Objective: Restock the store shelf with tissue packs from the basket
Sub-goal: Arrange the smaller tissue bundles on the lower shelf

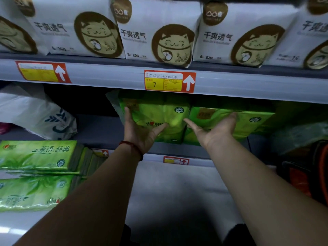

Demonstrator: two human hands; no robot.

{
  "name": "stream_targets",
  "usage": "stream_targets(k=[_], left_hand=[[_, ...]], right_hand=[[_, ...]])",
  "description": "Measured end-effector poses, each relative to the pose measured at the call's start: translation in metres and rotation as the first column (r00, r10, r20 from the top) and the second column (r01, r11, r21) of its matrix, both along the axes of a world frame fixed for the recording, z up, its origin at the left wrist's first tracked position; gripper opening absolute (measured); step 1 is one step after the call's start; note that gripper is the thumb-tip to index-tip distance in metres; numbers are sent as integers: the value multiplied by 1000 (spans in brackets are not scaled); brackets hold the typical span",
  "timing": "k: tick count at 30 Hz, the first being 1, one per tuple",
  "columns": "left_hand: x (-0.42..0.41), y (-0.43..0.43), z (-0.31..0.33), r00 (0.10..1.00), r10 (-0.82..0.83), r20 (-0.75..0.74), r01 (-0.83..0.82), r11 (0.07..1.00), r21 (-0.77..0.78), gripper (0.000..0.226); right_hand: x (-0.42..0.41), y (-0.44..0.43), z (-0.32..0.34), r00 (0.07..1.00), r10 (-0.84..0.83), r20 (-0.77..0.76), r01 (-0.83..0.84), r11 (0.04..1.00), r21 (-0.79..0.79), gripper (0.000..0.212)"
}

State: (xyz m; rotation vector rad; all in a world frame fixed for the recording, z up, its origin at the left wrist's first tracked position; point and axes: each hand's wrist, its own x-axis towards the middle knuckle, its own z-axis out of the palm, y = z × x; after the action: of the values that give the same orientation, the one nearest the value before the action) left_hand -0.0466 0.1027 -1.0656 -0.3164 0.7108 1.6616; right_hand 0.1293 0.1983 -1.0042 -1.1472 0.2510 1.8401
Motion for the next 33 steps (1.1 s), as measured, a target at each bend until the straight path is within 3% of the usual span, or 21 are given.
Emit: stream_targets(k=[8,11,14,16,18,19,21,23,25,27,33], left_hand=[[3,-1,6,998,-39,-53,41,998,49,76],[2,-3,10,990,-79,-115,74,996,-43,83],[-7,-4,6,966,-81,-247,46,989,-143,83],[-20,-10,-2,887,-102,-451,-58,943,-329,76],[-42,-18,-16,709,-167,-685,-329,782,-530,70],[-53,-23,-18,650,-157,-743,-418,742,-523,73],[-61,-29,-7,626,-68,-777,-469,764,-444,70],[-55,-27,8,670,-15,-742,-403,833,-380,48],[-44,-21,15,704,-36,-710,-303,888,-345,48],[-34,-17,15,681,-79,-728,-269,897,-350,54],[-35,-20,17,676,-225,-702,-114,909,-401,33]], right_hand=[[-4,9,-10,999,28,-32,-28,1000,2,90],[1,4,-3,998,54,8,-54,998,8,86],[7,-2,-4,982,124,145,-128,992,13,76],[9,-7,-7,943,197,269,-205,979,3,62],[10,-8,-11,888,236,395,-254,967,-6,46],[10,-8,-13,865,241,440,-261,965,-17,45],[9,-6,-18,834,270,481,-296,955,-24,48],[8,-7,-20,820,338,462,-374,927,-14,44],[3,-7,-21,822,372,431,-411,912,-2,40],[-3,-9,-20,834,362,417,-401,916,7,39],[-8,-10,-19,823,367,433,-402,916,-13,36]])
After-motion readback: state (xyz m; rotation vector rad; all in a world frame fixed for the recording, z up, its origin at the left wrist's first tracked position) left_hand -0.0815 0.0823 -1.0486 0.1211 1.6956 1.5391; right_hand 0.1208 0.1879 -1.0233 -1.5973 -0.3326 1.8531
